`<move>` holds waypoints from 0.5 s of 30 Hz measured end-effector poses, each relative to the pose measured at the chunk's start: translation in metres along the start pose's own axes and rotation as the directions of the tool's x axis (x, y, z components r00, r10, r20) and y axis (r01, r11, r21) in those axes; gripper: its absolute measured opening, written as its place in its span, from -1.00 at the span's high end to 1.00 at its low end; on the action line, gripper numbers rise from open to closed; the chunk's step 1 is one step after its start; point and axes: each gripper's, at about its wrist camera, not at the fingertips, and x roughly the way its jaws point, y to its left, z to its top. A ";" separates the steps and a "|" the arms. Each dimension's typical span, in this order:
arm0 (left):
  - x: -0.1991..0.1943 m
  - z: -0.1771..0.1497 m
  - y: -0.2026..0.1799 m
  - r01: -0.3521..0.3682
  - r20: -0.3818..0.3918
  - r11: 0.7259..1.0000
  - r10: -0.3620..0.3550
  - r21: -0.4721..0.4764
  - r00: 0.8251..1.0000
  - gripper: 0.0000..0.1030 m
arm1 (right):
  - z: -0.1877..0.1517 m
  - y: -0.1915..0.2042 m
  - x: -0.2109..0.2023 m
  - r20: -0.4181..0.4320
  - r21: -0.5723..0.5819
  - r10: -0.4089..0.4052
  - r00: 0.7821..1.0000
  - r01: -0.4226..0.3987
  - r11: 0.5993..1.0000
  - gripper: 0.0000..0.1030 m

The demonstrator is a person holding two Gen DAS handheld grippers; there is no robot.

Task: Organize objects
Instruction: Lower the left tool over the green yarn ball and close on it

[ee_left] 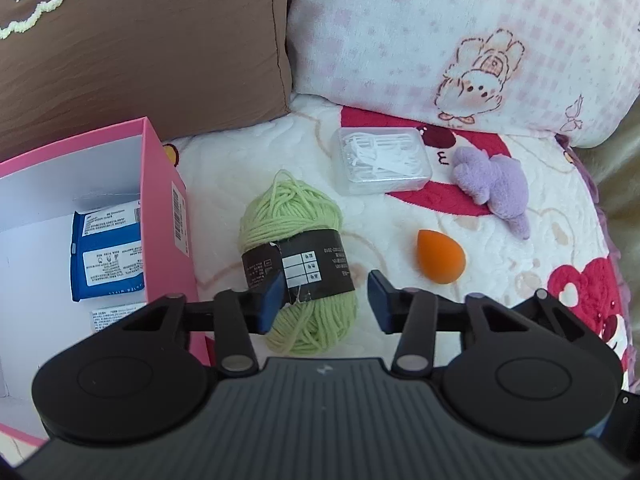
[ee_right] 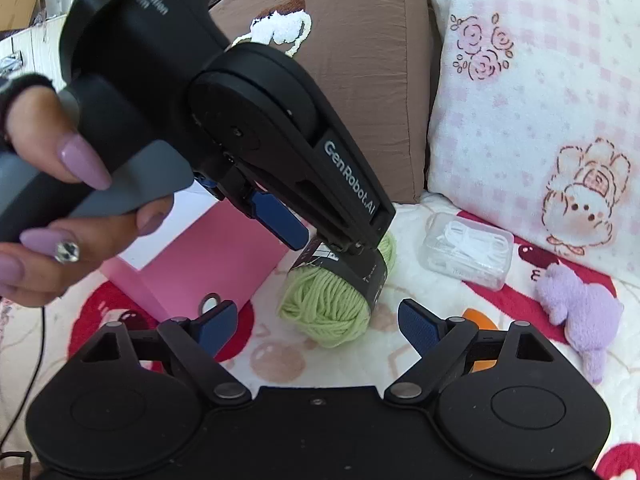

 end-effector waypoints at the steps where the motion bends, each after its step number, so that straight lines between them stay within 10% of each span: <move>1: 0.003 0.000 0.002 0.007 -0.010 1.000 -0.007 -0.007 1.000 0.29 | 0.000 0.001 0.004 0.001 -0.008 -0.006 1.000 0.006 1.000 -0.75; 15: 0.016 -0.004 0.011 0.117 -0.009 0.988 -0.118 -0.100 0.993 0.30 | -0.015 0.006 0.066 -0.052 -0.060 -0.101 0.994 0.098 0.993 -0.69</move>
